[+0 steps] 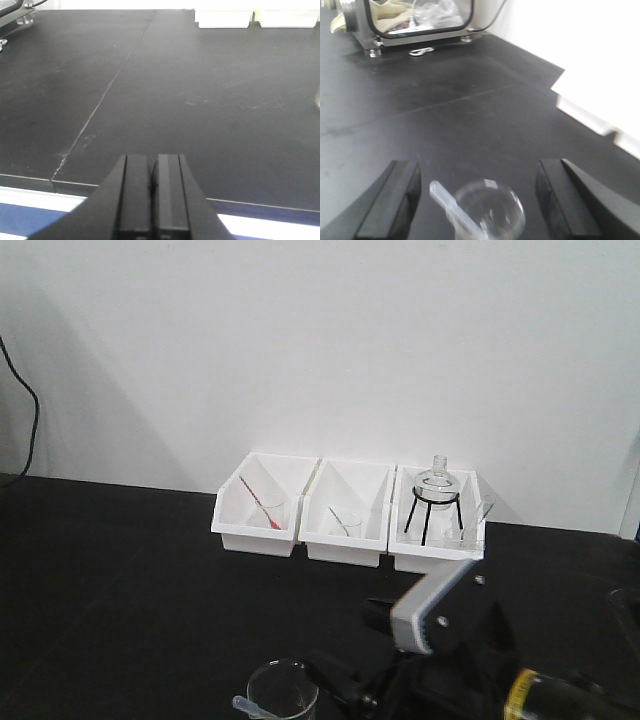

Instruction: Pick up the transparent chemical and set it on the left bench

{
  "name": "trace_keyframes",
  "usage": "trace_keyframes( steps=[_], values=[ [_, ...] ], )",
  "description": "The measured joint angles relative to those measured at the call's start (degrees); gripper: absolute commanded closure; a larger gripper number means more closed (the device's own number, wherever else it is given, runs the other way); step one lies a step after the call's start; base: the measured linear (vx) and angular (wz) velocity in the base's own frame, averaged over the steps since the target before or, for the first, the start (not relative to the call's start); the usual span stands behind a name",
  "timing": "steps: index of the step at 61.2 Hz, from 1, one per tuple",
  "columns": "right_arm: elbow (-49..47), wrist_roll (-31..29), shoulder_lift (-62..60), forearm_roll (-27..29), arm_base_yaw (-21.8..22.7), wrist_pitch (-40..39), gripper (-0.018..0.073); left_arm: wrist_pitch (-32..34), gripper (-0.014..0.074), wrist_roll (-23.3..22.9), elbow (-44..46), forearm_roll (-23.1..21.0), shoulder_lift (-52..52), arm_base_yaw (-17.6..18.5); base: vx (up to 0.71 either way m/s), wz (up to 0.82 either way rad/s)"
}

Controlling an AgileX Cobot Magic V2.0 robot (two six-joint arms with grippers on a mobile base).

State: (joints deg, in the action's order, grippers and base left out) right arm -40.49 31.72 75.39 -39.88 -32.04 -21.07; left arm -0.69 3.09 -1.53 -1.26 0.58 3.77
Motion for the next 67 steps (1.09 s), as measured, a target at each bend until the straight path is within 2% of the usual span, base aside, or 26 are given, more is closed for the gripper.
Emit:
trace_keyframes(
  steps=[11, 23, 33, 38, 45, 55, 61, 67],
  values=[
    [7.8, 0.0, -13.1, 0.0, 0.0, 2.9, 0.0044, 0.0, 0.06, 0.0, 0.0, 0.0, 0.0, 0.0, 0.0, 0.0],
    [11.5, -0.1, -19.7, 0.0, 0.0, 5.4, 0.0066, 0.0, 0.06, 0.0, 0.0, 0.0, 0.0, 0.0, 0.0, 0.0],
    [11.6, -0.2, -23.0, 1.2, 0.1, 13.4, 0.0157, 0.0, 0.06, 0.0, 0.0, 0.0, 0.0, 0.0, 0.0, 0.0],
    [11.7, -2.2, -25.8, 5.8, 0.9, 19.6, 0.0239, 0.0, 0.06, 0.0, 0.0, 0.0, 0.0, 0.0, 0.0, 0.0],
    [12.7, -9.5, -32.8, 15.6, 7.5, 25.6, 0.0373, 0.0, 0.06, 0.0, 0.0, 0.0, 0.0, 0.0, 0.0, 0.0],
    [21.6, -24.9, -47.0, 23.6, 20.6, 22.7, 0.0573, 0.0, 0.06, 0.0, 0.0, 0.0, 0.0, 0.0, 0.0, 0.0],
    [29.1, -31.7, -57.0, 29.7, 27.3, 22.7, 0.0569, 0.0, 0.06, 0.0, 0.0, 0.0, 0.0, 0.0, 0.0, 0.0],
    [34.8, -34.9, -66.0, 33.4, 32.2, 26.3, 0.0568, 0.0, 0.06, 0.0, 0.0, 0.0, 0.0, 0.0, 0.0, 0.0]
  ],
)
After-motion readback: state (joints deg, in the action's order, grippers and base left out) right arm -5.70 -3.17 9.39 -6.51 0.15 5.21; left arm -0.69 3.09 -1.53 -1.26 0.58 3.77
